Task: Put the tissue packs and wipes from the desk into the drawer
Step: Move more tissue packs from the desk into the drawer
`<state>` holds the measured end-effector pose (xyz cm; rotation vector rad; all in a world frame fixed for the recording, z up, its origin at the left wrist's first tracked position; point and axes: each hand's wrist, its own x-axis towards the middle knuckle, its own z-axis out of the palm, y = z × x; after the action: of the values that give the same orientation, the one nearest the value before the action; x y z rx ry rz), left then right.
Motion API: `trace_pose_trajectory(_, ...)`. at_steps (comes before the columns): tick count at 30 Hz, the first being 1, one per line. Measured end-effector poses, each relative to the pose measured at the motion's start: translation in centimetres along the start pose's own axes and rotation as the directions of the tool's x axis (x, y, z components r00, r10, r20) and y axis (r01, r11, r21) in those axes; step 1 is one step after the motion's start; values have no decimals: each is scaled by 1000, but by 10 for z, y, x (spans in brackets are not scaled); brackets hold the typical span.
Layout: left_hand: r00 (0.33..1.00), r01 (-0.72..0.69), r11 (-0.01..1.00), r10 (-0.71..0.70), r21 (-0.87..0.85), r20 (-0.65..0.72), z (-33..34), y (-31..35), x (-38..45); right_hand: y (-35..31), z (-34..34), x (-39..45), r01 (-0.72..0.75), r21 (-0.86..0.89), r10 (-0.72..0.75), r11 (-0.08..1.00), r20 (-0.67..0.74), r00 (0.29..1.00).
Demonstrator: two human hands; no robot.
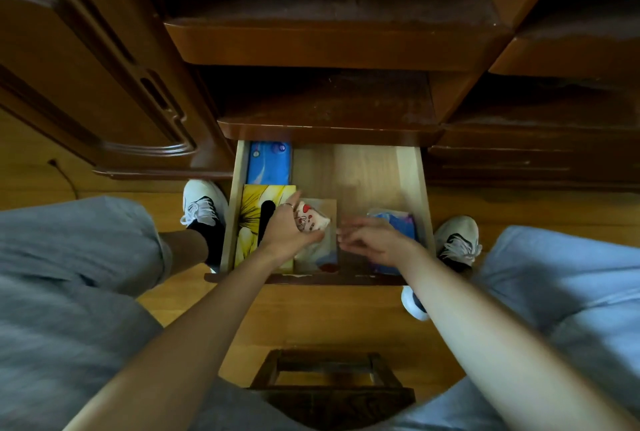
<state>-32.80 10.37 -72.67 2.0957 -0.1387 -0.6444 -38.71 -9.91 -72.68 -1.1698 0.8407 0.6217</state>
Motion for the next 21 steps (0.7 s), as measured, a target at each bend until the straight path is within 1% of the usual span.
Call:
trace_pose_trajectory(1, 999, 5, 1000, -5, 1, -31, -1, -1, -1, 0, 3, 1, 60, -94, -66, 994, -57, 996)
trace_pose_trajectory(2, 998, 11, 1000, -11, -3, -68, -3, -2, -1, -1, 4, 2, 100, -238, -126, 966, -96, 987)
trace_pose_trajectory(3, 994, 16, 1000, -17, -7, -112, -5, -2, 0, -2, 4, 2, 118, -381, -172, 917, -110, 979)
trace_pose_trajectory(4, 987, 18, 1000, -19, -5, -157, -7, -3, 1, -2, 4, 4, 127, -473, -200, 872, -109, 974)
trace_pose_trajectory(6, 972, 17, 1000, -14, 12, -235, -14, -2, 3, 1, 7, 8, 147, -548, -222, 823, -72, 972)
trace_pose_trajectory(8, 963, 22, 998, -5, 59, -270, -22, -4, 3, 6, 20, 14, 196, -627, -233, 754, 24, 972)
trace_pose_trajectory(11, 961, 9, 994, 21, 109, -277, -31, -9, 1, 18, 52, 33, 225, -785, -175, 577, 151, 973)
trace_pose_trajectory(12, 962, 4, 994, 25, 107, -273, -33, -11, 0, 23, 62, 40, 229, -837, -166, 498, 167, 972)
trace_pose_trajectory(14, 966, 5, 994, 22, 107, -258, -35, -15, -1, 30, 74, 51, 238, -924, -199, 299, 184, 963)
trace_pose_trajectory(15, 970, 12, 993, 16, 114, -243, -36, -17, -2, 31, 74, 53, 231, -946, -216, 227, 182, 959)
trace_pose_trajectory(16, 974, 20, 992, 8, 124, -225, -38, -19, -1, 29, 72, 55, 222, -954, -230, 203, 174, 958)
trace_pose_trajectory(17, 979, 29, 991, -2, 129, -206, -38, -20, 0, 26, 67, 57, 216, -948, -239, 235, 159, 958)
trace_pose_trajectory(18, 982, 40, 991, -15, 127, -187, -39, -20, 1, 19, 59, 57, 215, -914, -247, 345, 132, 960)
trace_pose_trajectory(19, 985, 51, 991, -30, 122, -170, -39, -20, 3, 10, 52, 55, 217, -838, -258, 500, 95, 961)
trace_pose_trajectory(20, 987, 62, 990, -42, 124, -157, -39, -19, 5, -1, 45, 52, 229, -722, -275, 653, 56, 960)
trace_pose_trajectory(21, 988, 69, 989, -49, 134, -147, -38, -18, 6, -13, 40, 48, 250, -589, -292, 769, 24, 956)
